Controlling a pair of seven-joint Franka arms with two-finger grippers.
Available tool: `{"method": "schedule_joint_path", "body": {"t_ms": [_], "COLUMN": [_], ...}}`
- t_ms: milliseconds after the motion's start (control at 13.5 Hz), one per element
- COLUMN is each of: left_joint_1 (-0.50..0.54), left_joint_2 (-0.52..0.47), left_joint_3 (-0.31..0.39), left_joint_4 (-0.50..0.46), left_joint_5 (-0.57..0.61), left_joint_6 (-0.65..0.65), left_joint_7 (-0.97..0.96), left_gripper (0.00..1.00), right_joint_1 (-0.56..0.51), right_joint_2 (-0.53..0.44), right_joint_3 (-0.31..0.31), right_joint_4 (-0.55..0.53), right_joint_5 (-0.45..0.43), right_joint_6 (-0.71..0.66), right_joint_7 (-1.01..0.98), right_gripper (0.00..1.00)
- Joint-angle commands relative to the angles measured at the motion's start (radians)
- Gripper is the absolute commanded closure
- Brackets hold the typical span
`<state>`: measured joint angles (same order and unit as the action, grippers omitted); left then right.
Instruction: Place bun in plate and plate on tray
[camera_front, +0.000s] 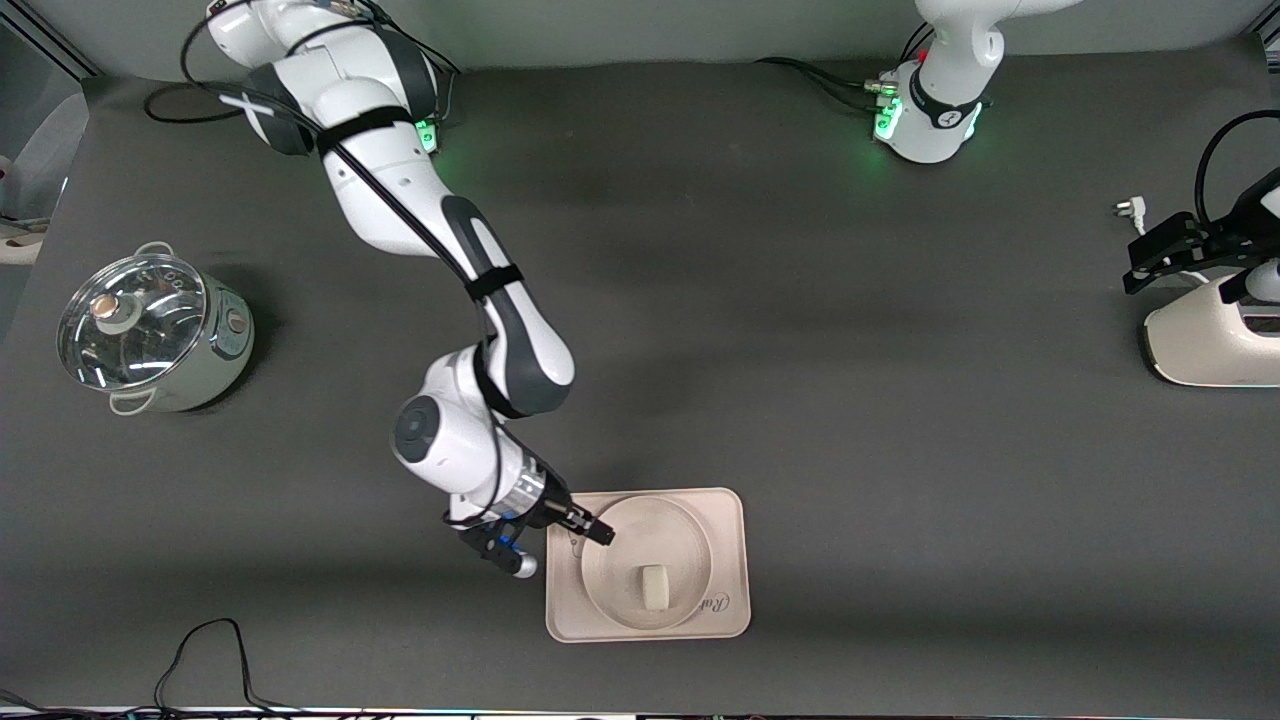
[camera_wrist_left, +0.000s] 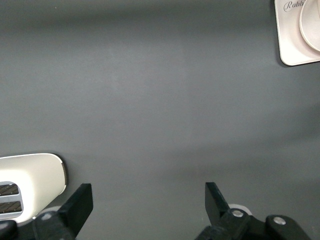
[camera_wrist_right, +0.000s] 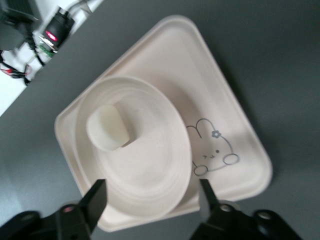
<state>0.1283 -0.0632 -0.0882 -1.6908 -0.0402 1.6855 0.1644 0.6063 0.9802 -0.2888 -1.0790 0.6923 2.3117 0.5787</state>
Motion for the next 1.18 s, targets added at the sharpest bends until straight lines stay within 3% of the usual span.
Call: {"method": "schedule_joint_path", "body": {"t_ms": [0,148,296,517,739,887,1108], "left_joint_1": [0.004,0.005,0.01,0.01,0.01,0.01,0.01], "left_joint_2": [0.006,0.008,0.016,0.016,0.016,0.016,0.017], "left_joint_3": [-0.001,0.001,0.011,0.011,0.011,0.011,0.011], "left_joint_4": [0.022,0.02,0.022,0.022,0.022,0.022,0.022], "left_joint_5": [0.003,0.003,0.003,0.003,0.003,0.003,0.003], "left_joint_6": [-0.017,-0.018,-0.012,-0.01,-0.013,-0.012,-0.012], "left_joint_7": [0.017,0.017,0.018,0.018,0.018,0.018,0.018], "left_gripper": [0.0,0.0,0.0,0.0,0.0,0.0,0.0], "right_joint_1": [-0.002,0.013,0.016,0.012,0.016,0.02,-0.057], "right_joint_2": [-0.135,-0.256,-0.401,-0.573,-0.639,-0.678,-0.768], "right_joint_3": [-0.035,-0.064,-0.064,-0.085,-0.144,-0.147,-0.112], "right_joint_4": [-0.059,-0.174,-0.319,-0.464,-0.475,-0.475,-0.49], "right_joint_5": [-0.051,-0.113,-0.273,-0.352,-0.39,-0.503,-0.531], "right_joint_6": [-0.151,-0.216,-0.247,-0.285,-0.368,-0.42,-0.498], "right_joint_7": [-0.017,-0.066,-0.152,-0.232,-0.293,-0.318,-0.322], "right_gripper": [0.0,0.0,0.0,0.0,0.0,0.0,0.0]}}
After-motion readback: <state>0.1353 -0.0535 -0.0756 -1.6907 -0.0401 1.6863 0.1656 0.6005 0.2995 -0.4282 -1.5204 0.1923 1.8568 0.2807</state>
